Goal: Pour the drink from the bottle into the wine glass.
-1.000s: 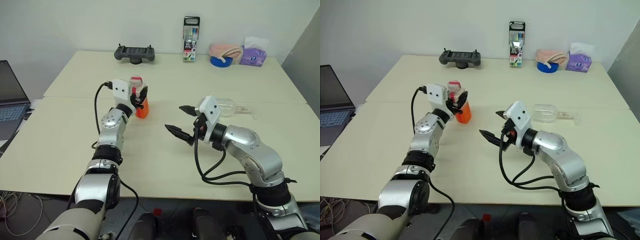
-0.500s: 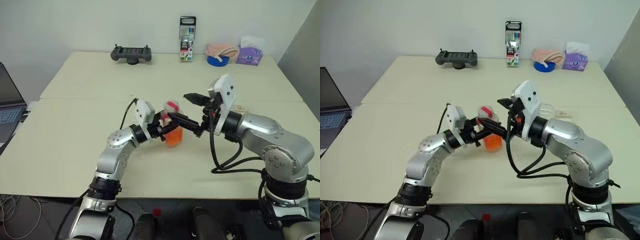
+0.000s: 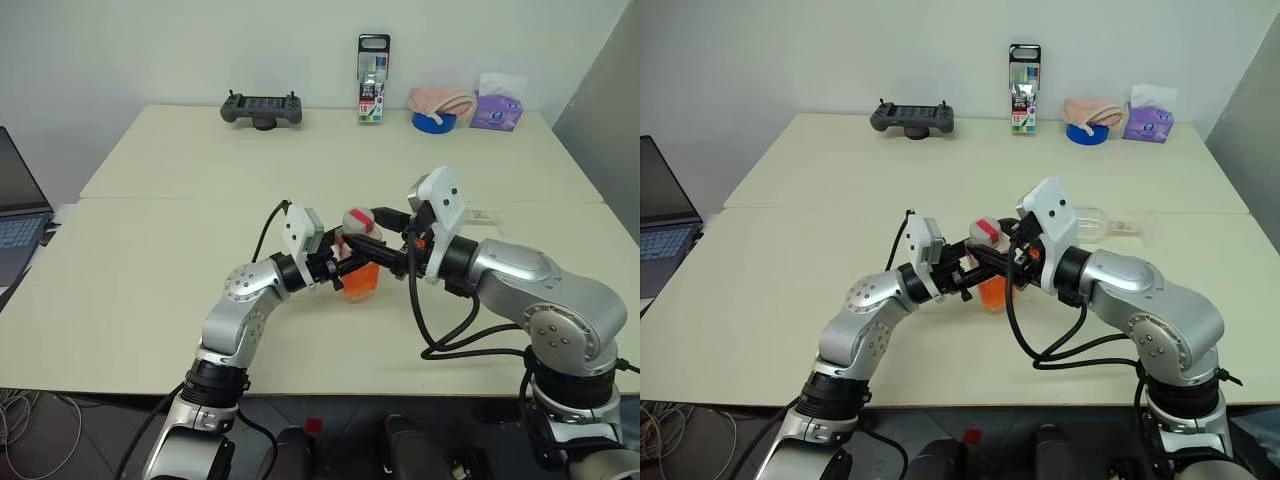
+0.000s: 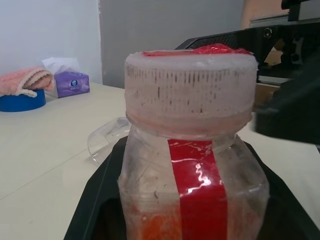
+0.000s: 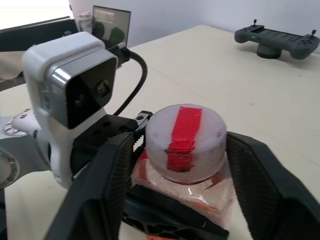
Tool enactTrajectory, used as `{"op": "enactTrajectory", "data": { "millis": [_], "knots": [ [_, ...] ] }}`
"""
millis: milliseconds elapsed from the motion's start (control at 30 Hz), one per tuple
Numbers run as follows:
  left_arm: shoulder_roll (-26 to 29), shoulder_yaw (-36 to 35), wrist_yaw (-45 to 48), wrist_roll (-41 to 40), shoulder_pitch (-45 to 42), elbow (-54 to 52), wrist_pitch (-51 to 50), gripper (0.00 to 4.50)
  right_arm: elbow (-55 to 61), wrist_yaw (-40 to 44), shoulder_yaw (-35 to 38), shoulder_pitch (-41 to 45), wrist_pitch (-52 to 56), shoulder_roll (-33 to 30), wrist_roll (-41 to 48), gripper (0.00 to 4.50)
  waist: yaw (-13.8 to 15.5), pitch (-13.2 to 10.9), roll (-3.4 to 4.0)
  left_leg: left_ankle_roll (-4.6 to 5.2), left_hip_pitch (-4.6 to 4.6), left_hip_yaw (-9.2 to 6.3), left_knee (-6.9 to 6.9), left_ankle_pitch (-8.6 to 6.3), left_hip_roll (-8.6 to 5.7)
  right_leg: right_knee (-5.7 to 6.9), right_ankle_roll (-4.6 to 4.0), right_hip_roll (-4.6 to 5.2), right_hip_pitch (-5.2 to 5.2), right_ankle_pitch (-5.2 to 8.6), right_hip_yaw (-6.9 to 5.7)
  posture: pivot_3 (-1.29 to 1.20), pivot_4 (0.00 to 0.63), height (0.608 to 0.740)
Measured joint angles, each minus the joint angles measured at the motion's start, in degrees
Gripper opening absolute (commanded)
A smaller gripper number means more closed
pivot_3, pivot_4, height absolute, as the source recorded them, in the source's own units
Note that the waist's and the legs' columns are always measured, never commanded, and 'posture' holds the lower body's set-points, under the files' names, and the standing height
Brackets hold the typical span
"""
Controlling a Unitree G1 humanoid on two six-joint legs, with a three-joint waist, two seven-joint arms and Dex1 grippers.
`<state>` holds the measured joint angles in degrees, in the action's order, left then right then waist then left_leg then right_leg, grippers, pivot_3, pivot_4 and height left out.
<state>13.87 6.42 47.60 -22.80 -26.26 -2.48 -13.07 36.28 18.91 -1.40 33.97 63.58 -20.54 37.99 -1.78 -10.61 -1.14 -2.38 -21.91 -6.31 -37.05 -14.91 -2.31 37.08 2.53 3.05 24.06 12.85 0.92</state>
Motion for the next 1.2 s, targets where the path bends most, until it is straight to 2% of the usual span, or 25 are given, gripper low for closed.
{"op": "enactTrajectory", "data": {
  "millis": [333,500,700,800,900,967,1067,1133,1200],
  "knots": [
    [-0.1,0.3,0.4,1.0,-0.2,0.2,0.2,1.92,-0.1,-0.1,-0.9,0.4,-1.7,0.1,-0.8,2.91,0.1,0.0,0.0,0.0,0.0,-0.01,0.0,0.0,0.0,0.0,0.0,0.0,0.0,0.0,-0.01,0.0,0.15,0.74],
    [-0.1,0.5,0.5,1.4,-0.2,0.2,0.2,1.92,-0.7,-0.3,-1.8,0.6,-3.0,-0.7,-2.3,1.82,0.1,0.0,0.0,0.0,0.0,0.01,0.0,0.0,0.0,-0.01,0.0,0.0,-0.01,0.0,0.0,0.0,0.15,0.74],
    [0.0,0.5,0.5,1.5,-0.2,0.7,0.2,1.92,-1.6,0.6,-3.2,0.4,-5.3,-1.7,-3.6,1.83,0.1,0.0,0.0,0.0,0.0,0.0,0.0,0.0,-0.01,-0.01,0.0,0.0,-0.01,0.0,0.0,0.0,0.15,0.74],
    [0.2,0.7,0.7,1.6,-0.3,0.8,-0.1,1.91,-2.8,3.7,-4.0,0.6,-7.4,-3.7,-3.7,1.83,0.1,0.0,0.0,0.0,0.0,0.0,0.0,0.0,-0.01,-0.01,0.0,0.0,-0.01,0.0,-0.01,0.0,0.15,0.74],
    [1.6,1.9,4.5,-0.2,-1.6,-0.7,-2.3,1.89,-8.0,16.4,1.1,1.5,-8.2,-8.3,3.3,1.83,0.1,0.0,-0.01,0.01,-0.02,0.0,-0.02,0.0,-0.04,-0.06,0.02,0.0,-0.05,-0.01,-0.02,0.0,0.15,0.74],
    [1.9,2.4,7.0,-2.2,-2.4,-2.6,-2.9,1.88,-13.6,28.4,2.4,4.4,-10.3,-11.7,6.0,1.83,0.1,0.0,0.0,0.02,-0.02,0.05,-0.03,-0.01,-0.05,-0.09,0.03,0.01,-0.06,-0.02,0.01,0.0,0.15,0.74],
    [1.9,2.5,8.4,-3.4,-4.3,-3.5,-2.7,1.87,-21.9,43.1,-0.7,10.6,-17.1,-16.1,3.3,1.83,-0.2,0.0,0.02,0.03,0.13,0.1,0.0,0.0,-0.01,-0.05,0.11,-0.01,-0.1,0.03,-0.02,0.0,0.15,0.74],
    [2.2,3.3,9.1,-3.0,-4.3,-3.4,-2.8,1.86,-25.8,49.8,-3.2,12.4,-21.4,-17.6,0.7,1.83,-0.2,0.0,0.02,0.03,0.16,0.05,0.02,0.0,0.08,-0.03,0.16,-0.1,-0.12,0.06,-0.06,0.0,0.15,0.74],
    [2.5,3.8,9.3,-2.3,-4.1,-3.2,-2.9,1.85,-28.6,53.2,-4.6,12.8,-24.5,-17.6,-1.2,1.83,-0.2,0.0,0.02,0.03,0.14,0.03,0.02,0.0,0.09,0.02,0.11,-0.11,-0.07,0.03,-0.04,0.0,0.15,0.74]
  ]
}}
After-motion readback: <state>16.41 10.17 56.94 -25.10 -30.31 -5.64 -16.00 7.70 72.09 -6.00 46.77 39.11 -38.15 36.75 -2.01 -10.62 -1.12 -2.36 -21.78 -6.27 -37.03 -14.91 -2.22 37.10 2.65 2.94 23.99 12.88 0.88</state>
